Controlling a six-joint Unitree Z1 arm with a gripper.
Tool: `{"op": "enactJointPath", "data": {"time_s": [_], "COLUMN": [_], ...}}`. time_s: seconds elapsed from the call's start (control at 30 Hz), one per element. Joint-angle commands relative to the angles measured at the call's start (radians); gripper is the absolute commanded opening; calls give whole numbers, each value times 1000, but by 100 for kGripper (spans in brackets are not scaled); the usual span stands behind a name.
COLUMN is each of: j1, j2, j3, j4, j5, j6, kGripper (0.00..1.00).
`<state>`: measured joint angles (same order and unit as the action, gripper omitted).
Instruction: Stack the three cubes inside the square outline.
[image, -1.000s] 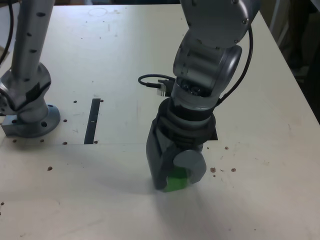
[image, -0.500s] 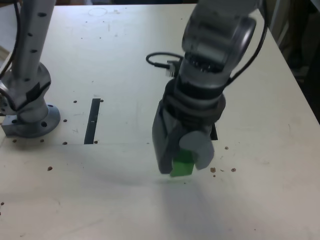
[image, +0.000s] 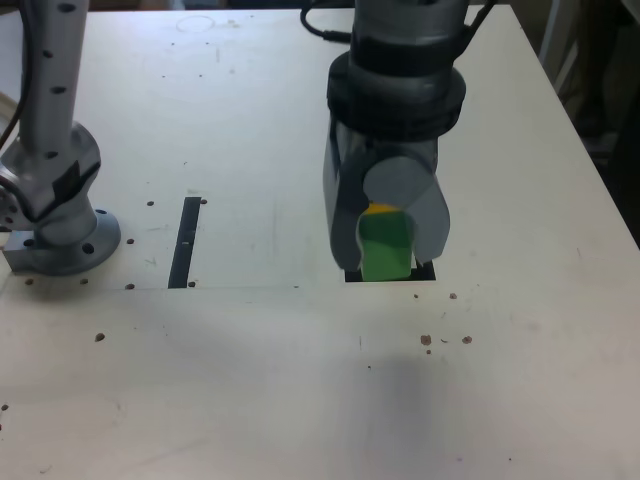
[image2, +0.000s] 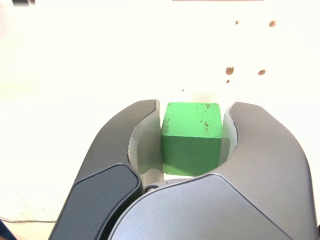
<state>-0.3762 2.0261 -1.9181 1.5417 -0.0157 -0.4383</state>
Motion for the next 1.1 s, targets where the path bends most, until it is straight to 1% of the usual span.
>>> {"op": "enactJointPath", "data": {"time_s": [0.0, 0.2, 0.4, 0.73, 1.07], "j1": [26, 119, 198, 263, 298], "j2": [-15, -51, -71, -76, -50], "j3": [-7, -5, 10, 73, 77], "j4": [12, 32, 41, 36, 10], "j5": [9, 41, 45, 53, 59], "j6": [37, 160, 247, 296, 323], "kGripper": [24, 24, 24, 24, 24]}}
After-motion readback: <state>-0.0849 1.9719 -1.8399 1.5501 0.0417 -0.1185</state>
